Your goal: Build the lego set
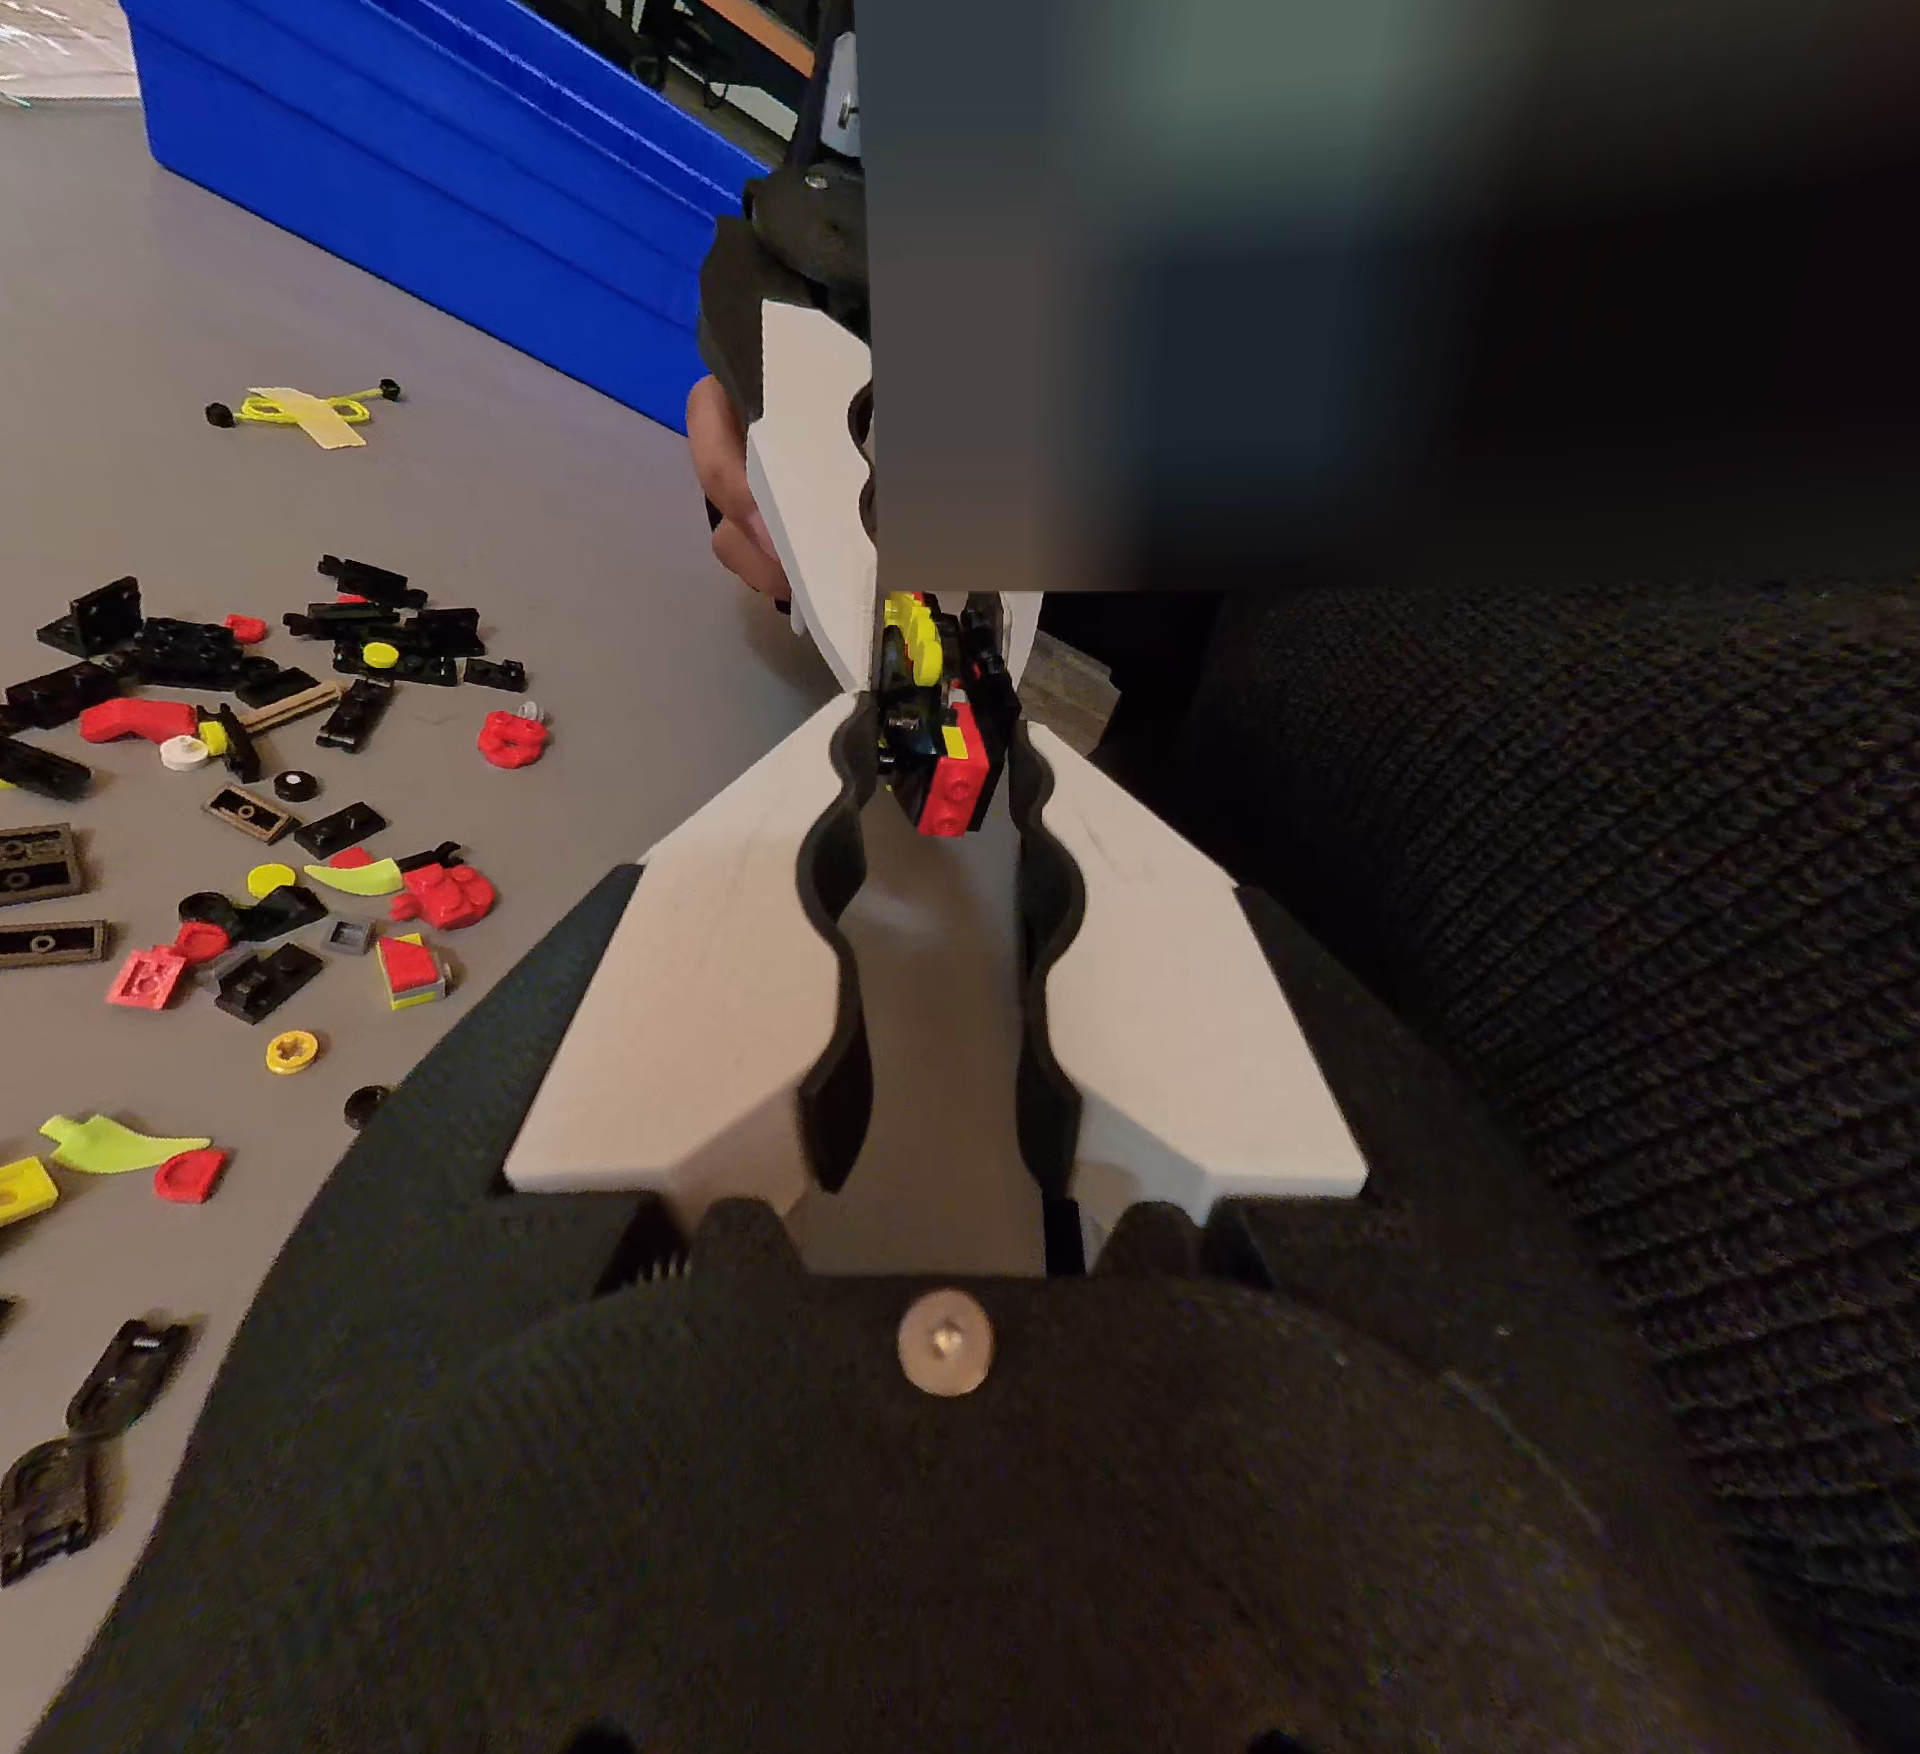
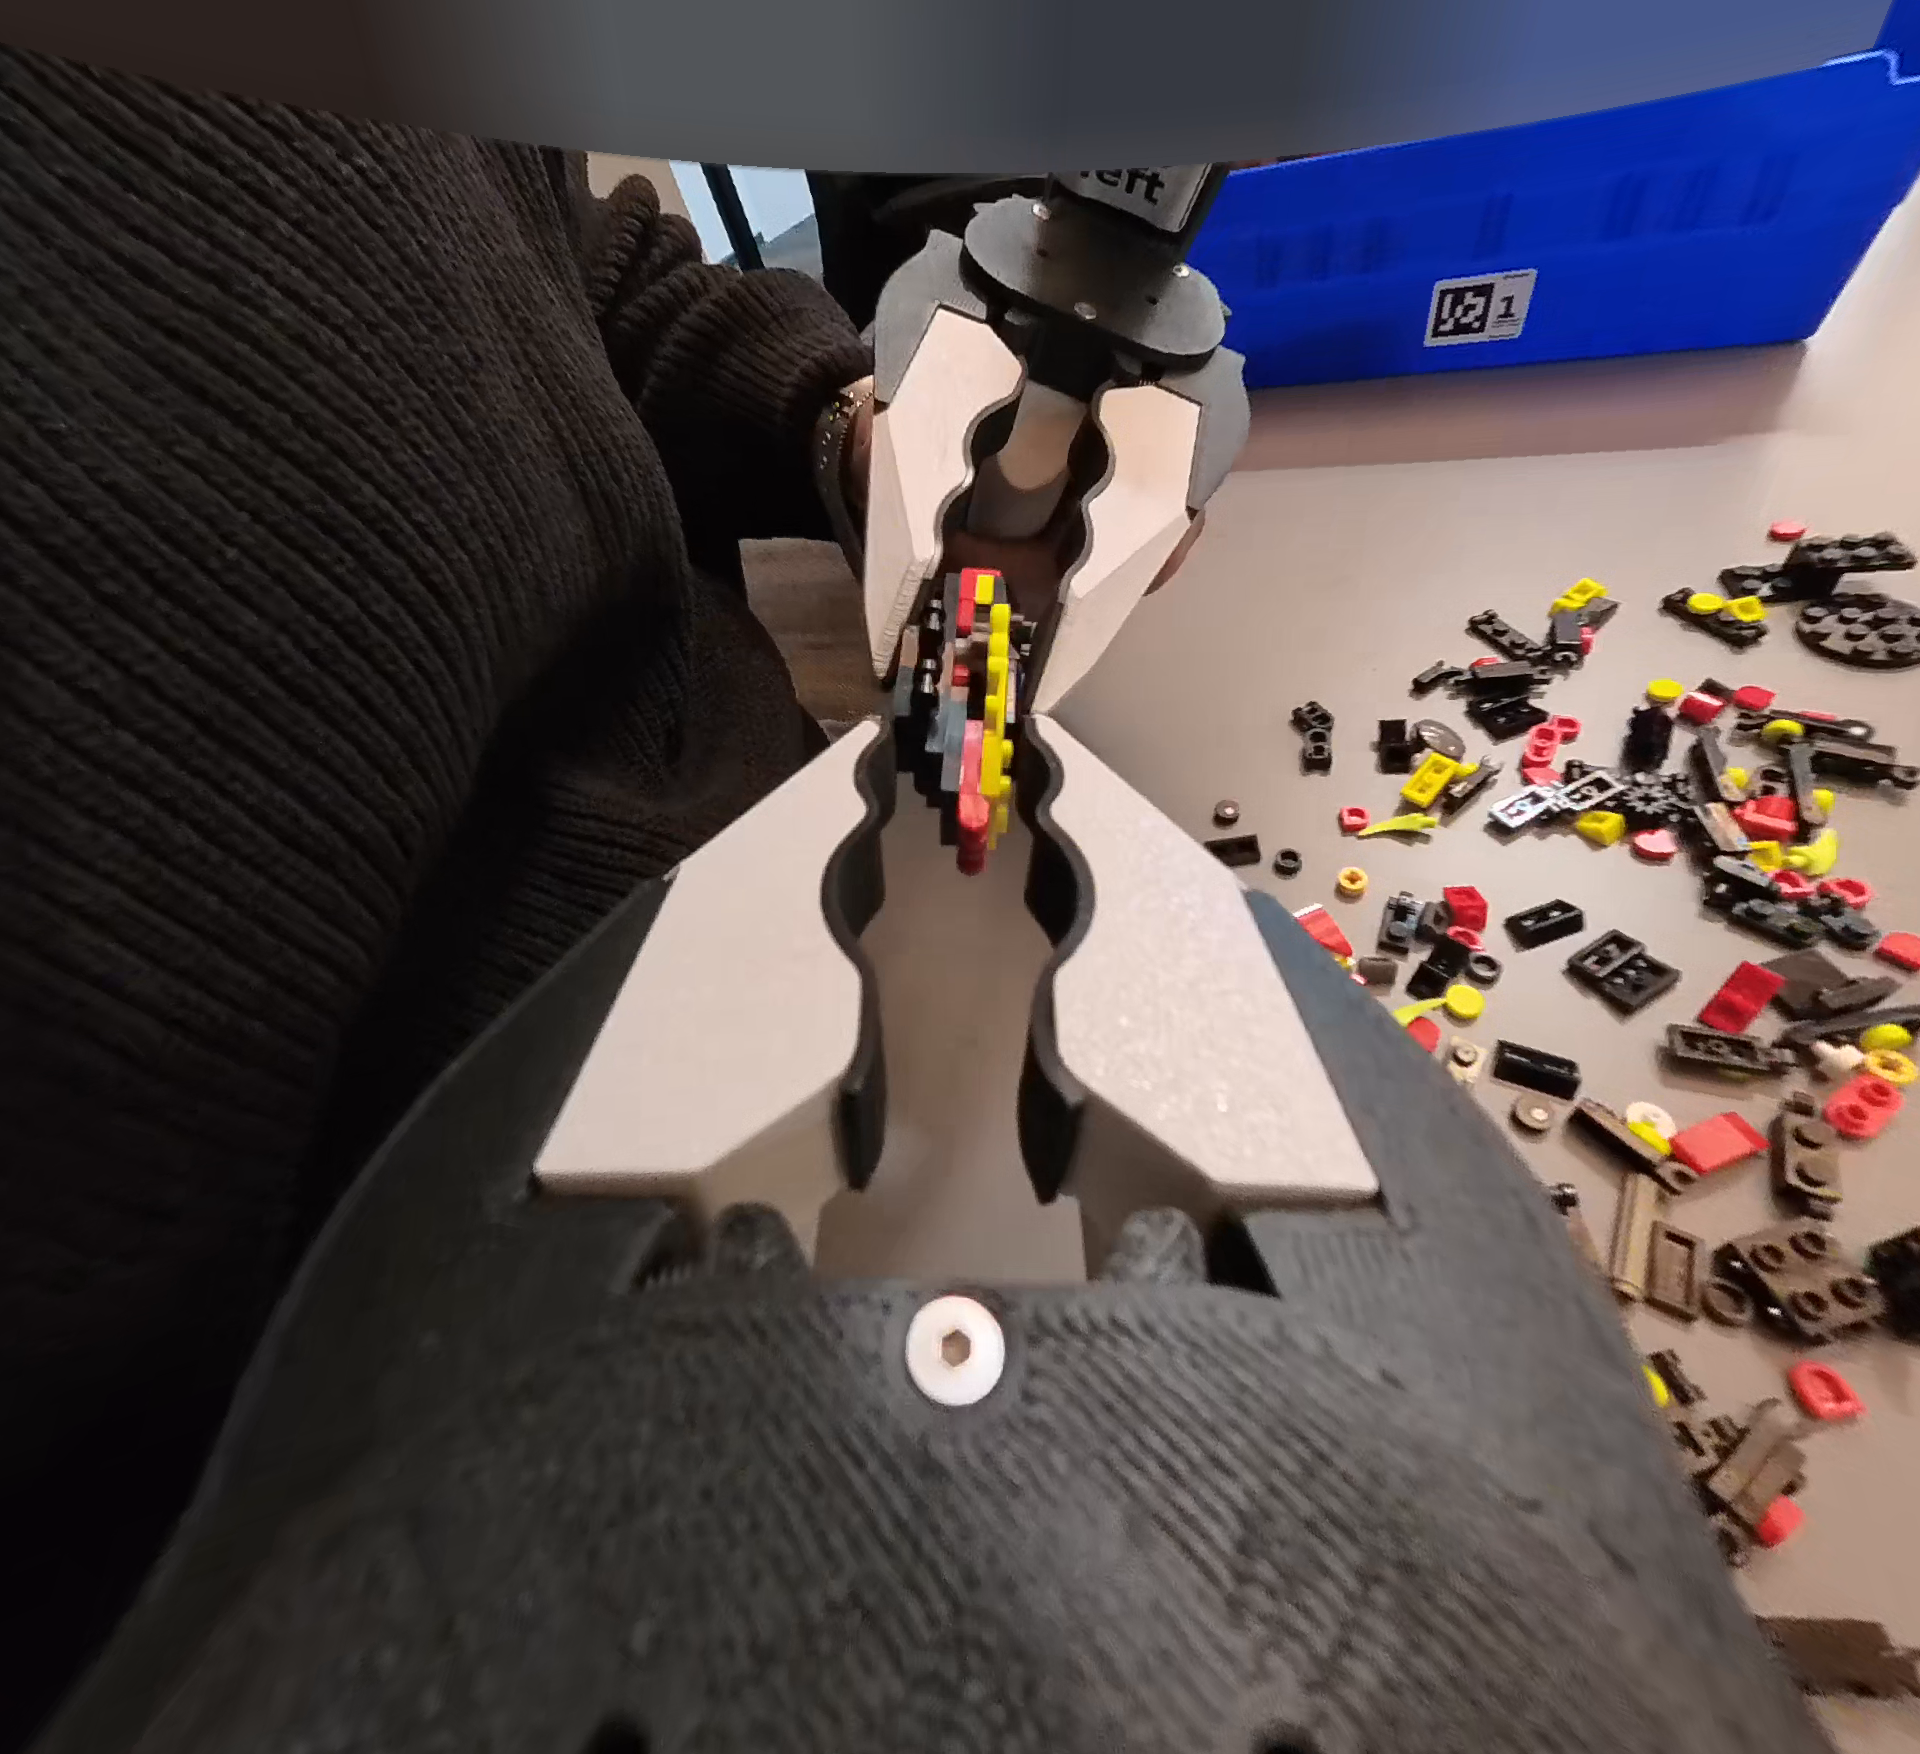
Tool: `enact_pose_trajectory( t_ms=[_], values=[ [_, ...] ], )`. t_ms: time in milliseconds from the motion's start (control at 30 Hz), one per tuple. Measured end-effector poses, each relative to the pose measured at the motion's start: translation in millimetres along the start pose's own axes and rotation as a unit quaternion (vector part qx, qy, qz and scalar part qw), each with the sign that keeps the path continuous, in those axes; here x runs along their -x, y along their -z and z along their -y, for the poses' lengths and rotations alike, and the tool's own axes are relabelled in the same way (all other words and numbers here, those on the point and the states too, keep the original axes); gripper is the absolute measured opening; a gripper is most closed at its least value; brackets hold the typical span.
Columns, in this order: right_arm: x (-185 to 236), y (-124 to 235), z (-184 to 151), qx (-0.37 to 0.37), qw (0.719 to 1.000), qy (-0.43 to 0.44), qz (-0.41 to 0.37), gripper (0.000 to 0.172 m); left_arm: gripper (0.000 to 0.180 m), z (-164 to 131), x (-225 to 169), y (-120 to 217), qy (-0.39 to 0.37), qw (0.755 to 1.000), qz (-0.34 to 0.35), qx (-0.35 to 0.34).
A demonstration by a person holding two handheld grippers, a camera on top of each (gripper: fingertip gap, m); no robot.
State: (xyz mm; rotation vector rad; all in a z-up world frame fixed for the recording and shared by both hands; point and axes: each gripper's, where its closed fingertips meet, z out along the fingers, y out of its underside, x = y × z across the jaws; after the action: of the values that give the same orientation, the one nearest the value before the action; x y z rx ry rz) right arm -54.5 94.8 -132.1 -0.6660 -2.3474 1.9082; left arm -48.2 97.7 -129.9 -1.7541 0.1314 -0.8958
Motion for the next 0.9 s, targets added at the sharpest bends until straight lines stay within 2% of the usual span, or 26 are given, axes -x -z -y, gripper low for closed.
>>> enact_pose_trajectory(
  t_ms=[433,900],
  values=[
    [-8.5,0.3,6.4,-0.032,0.999,0.003,-0.029,0.022,0.024,9.1,7.6,3.8,-0.024,0.999,0.04,-0.022],
    [-8.7,-0.1,1.6,-0.022,0.999,-0.005,-0.024,0.022,0.024,5.4,9.3,2.4,-0.043,0.997,0.069,0.003]
  ],
)
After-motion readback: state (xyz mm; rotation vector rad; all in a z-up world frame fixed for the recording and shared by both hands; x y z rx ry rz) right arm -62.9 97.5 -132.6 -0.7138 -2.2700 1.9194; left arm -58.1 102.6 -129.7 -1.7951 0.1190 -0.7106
